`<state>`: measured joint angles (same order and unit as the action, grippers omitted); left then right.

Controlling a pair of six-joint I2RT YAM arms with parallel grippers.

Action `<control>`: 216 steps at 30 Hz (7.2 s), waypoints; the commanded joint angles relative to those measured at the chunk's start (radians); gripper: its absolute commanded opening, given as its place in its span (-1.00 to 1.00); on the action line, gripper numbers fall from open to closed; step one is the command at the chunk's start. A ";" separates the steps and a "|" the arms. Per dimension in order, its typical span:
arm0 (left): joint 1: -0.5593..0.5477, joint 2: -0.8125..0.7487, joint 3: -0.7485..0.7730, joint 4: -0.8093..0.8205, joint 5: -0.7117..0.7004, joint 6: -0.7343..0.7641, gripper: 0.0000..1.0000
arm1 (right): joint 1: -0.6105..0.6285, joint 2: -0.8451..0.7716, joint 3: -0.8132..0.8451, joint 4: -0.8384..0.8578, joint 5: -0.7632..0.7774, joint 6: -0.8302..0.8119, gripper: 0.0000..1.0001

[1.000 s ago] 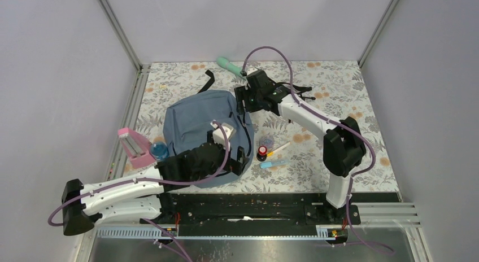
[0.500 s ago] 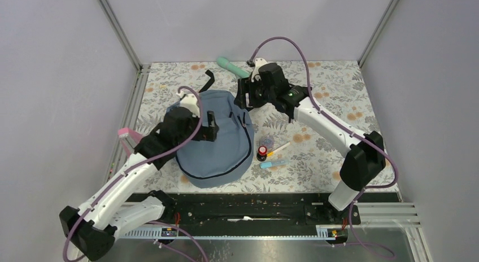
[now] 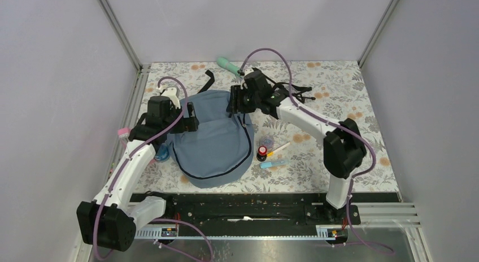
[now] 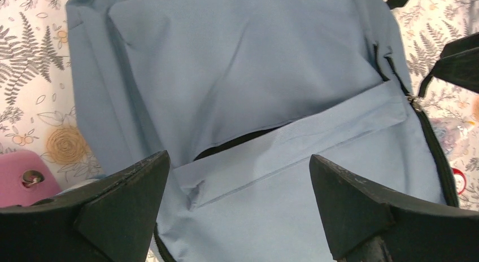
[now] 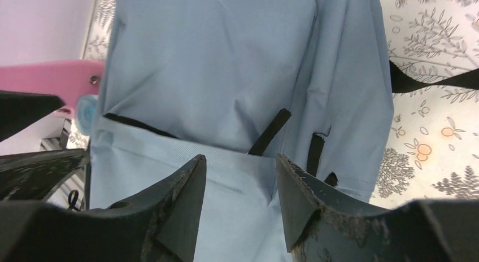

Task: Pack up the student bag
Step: Zip the student bag at the center of the board, then unzip the student bag at the center of the board.

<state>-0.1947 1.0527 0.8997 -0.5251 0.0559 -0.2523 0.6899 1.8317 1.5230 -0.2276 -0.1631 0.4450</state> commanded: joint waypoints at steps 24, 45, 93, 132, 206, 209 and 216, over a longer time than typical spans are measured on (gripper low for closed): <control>0.118 0.099 -0.001 0.016 0.164 0.030 0.97 | 0.013 0.186 0.079 0.023 0.049 0.177 -0.12; 0.118 0.098 -0.008 0.009 0.190 0.034 0.97 | 0.012 0.110 0.000 0.104 0.089 0.202 -0.86; 0.107 0.187 -0.003 -0.006 0.335 0.045 -0.97 | 0.164 0.048 0.029 0.202 0.133 0.189 -1.00; 0.100 -0.226 -0.230 0.120 0.113 -0.218 0.77 | 0.241 0.200 0.184 0.165 0.147 0.182 -1.00; 0.041 -0.294 -0.198 0.087 0.181 -0.183 0.41 | 0.332 0.226 0.374 0.040 0.128 -0.003 -0.18; 0.041 -0.300 -0.151 0.046 0.178 -0.135 0.53 | 0.314 0.153 0.295 0.095 0.125 0.014 0.01; 0.041 -0.309 -0.115 0.050 0.244 -0.004 0.88 | 0.244 0.025 0.168 0.106 0.117 0.019 0.25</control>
<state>-0.1555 0.7486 0.7380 -0.5060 0.2420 -0.3550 0.9733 1.9446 1.7485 -0.1631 -0.0296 0.4683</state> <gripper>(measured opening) 0.922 0.609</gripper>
